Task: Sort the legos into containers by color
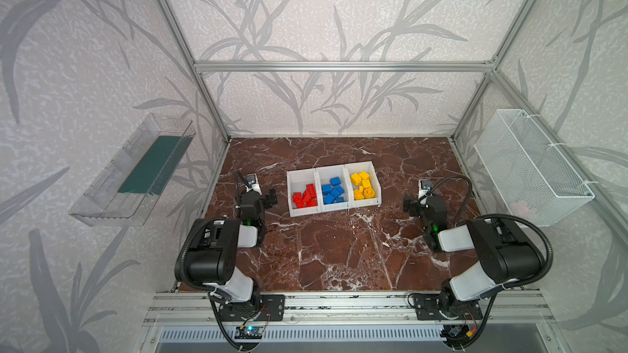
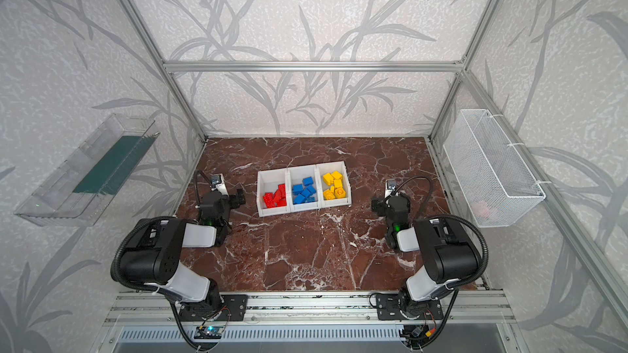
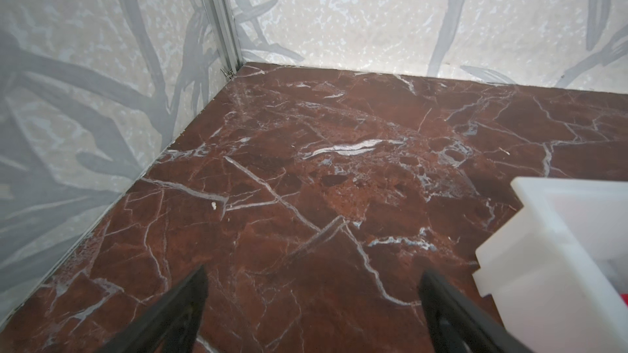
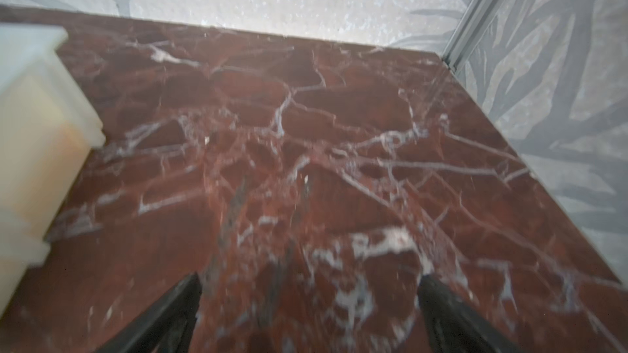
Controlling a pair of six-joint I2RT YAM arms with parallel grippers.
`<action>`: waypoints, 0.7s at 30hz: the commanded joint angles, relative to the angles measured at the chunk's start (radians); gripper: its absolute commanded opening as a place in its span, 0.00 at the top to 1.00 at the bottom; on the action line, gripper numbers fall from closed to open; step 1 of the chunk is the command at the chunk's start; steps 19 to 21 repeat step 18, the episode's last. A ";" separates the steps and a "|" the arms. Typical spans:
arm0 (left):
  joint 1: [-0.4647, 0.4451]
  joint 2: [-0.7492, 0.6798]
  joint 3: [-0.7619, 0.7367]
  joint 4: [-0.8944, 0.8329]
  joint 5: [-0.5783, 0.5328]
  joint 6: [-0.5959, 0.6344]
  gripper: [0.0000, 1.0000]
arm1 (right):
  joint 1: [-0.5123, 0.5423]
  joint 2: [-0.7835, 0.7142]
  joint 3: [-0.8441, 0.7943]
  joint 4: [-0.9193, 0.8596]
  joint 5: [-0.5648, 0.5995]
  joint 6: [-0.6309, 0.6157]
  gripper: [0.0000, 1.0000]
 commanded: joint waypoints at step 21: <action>0.000 0.005 0.015 -0.026 -0.007 0.012 0.01 | -0.002 -0.035 0.032 -0.104 -0.003 -0.006 0.01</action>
